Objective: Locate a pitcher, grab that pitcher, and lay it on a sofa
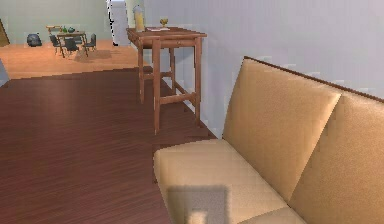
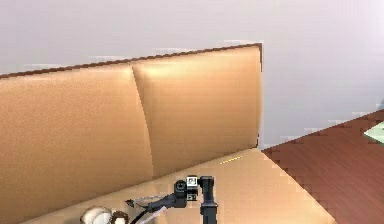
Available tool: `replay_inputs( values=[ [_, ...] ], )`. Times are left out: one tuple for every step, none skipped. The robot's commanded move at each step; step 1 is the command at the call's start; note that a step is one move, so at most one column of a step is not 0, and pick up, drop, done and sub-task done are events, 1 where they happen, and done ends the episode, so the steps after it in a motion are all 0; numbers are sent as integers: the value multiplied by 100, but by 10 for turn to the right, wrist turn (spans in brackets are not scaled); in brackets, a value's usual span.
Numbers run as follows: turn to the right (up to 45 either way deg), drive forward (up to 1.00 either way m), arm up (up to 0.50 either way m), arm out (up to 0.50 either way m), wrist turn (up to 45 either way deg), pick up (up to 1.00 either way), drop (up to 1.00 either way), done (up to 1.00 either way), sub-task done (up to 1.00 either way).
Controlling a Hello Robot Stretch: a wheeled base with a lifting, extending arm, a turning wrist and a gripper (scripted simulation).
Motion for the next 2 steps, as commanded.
replay_inputs(
  values=[
    [0, 0, 0, 0, 0, 0, 100, 0, 0],
    [0, 0, 10, 0, 0, 0, 0, 0, 0]
  ],
)
